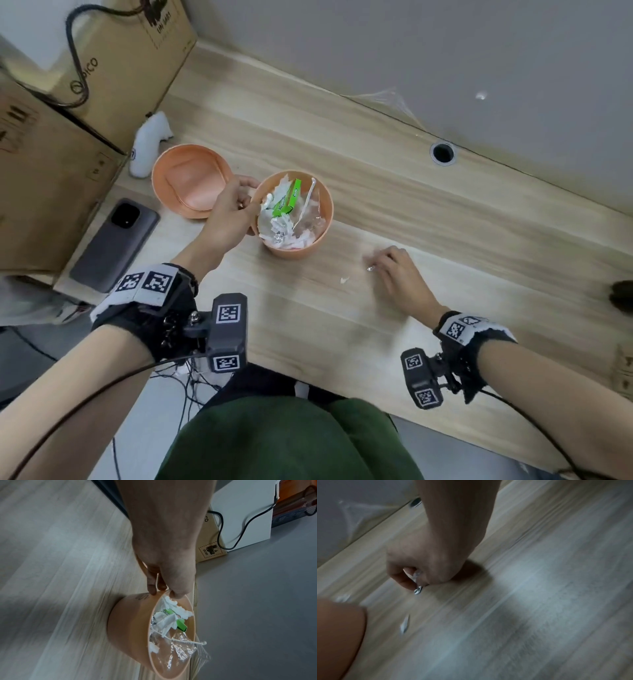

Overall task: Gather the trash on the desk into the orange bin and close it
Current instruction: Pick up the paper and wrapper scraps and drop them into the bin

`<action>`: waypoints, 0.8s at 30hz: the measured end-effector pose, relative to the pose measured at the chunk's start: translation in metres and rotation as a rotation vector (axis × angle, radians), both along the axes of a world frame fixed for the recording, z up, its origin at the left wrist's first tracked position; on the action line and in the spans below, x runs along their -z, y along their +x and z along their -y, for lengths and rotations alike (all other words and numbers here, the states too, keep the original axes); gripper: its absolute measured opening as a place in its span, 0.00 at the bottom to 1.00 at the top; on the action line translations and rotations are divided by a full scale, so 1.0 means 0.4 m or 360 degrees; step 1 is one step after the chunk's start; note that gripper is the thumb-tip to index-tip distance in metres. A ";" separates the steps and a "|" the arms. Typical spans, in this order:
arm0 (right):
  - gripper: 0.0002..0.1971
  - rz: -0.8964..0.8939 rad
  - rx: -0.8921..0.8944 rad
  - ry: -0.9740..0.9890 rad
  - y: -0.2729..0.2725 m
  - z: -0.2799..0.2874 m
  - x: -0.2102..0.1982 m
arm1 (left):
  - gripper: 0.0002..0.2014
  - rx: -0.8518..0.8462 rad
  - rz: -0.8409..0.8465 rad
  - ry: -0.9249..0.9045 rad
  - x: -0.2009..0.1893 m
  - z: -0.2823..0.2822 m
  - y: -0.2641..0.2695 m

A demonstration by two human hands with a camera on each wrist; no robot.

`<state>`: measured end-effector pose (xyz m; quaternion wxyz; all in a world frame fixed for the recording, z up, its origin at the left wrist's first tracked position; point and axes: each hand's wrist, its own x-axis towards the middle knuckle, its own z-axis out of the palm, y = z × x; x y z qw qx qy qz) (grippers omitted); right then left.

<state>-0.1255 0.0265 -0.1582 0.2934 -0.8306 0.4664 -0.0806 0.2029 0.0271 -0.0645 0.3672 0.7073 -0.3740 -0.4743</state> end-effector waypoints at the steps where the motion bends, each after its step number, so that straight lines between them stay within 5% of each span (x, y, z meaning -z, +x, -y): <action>1: 0.09 -0.0019 0.0125 0.0013 -0.026 0.007 -0.008 | 0.13 0.0016 0.0003 0.0003 0.000 -0.003 0.000; 5: 0.05 -0.0015 0.0855 0.0228 -0.122 0.030 -0.040 | 0.11 0.0093 -0.0002 0.0010 0.003 -0.014 0.002; 9: 0.09 0.0536 0.1473 0.0601 -0.112 0.042 -0.095 | 0.12 0.0162 -0.0043 0.0011 -0.004 -0.018 -0.008; 16: 0.07 0.1020 0.0926 0.0526 0.149 0.135 -0.361 | 0.13 0.0233 -0.0027 0.0064 -0.012 -0.015 -0.023; 20: 0.07 0.0768 0.0434 0.0553 0.288 0.132 -0.403 | 0.13 0.0262 -0.0067 0.0078 -0.011 -0.016 -0.029; 24: 0.10 0.0480 0.0078 0.0569 0.287 0.116 -0.404 | 0.11 0.0266 -0.0080 0.0070 -0.013 -0.016 -0.026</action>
